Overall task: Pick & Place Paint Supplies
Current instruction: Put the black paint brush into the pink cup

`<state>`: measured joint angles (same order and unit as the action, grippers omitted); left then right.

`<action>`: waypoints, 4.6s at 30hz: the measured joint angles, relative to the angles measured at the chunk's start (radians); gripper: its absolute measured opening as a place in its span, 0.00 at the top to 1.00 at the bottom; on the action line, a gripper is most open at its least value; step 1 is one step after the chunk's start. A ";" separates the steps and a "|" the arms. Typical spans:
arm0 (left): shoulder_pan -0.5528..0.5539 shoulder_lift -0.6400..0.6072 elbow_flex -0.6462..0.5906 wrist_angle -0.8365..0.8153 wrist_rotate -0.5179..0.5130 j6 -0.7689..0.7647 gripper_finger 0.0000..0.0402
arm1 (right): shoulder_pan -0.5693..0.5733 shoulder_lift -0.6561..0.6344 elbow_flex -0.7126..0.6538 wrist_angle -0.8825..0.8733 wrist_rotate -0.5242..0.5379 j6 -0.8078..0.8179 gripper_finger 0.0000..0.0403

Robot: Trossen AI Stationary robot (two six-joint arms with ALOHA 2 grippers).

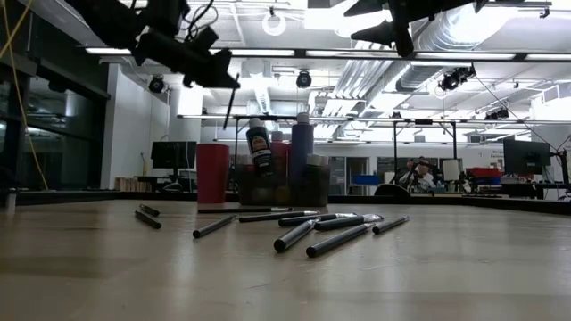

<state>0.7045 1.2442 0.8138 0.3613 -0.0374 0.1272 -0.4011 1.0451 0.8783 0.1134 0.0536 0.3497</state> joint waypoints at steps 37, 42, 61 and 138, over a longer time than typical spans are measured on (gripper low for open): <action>0.057 0.002 -0.052 -0.011 0.159 0.027 0.60 | 0.148 0.011 0.000 -0.591 0.022 0.756 0.40; 0.057 0.001 -0.032 -0.012 0.227 0.055 0.60 | 0.257 0.053 0.000 -0.719 0.110 1.023 0.40; 0.055 0.000 -0.006 -0.023 0.570 0.114 0.60 | 0.600 0.476 0.000 -0.630 0.223 1.820 0.40; 0.055 0.000 -0.007 -0.135 0.656 0.156 0.60 | 0.469 0.777 0.175 -0.842 -0.097 1.774 0.86</action>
<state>0.7593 1.2446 0.8070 0.2264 0.6182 0.2832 0.0677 1.8221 1.0538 -0.7284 -0.0433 2.1240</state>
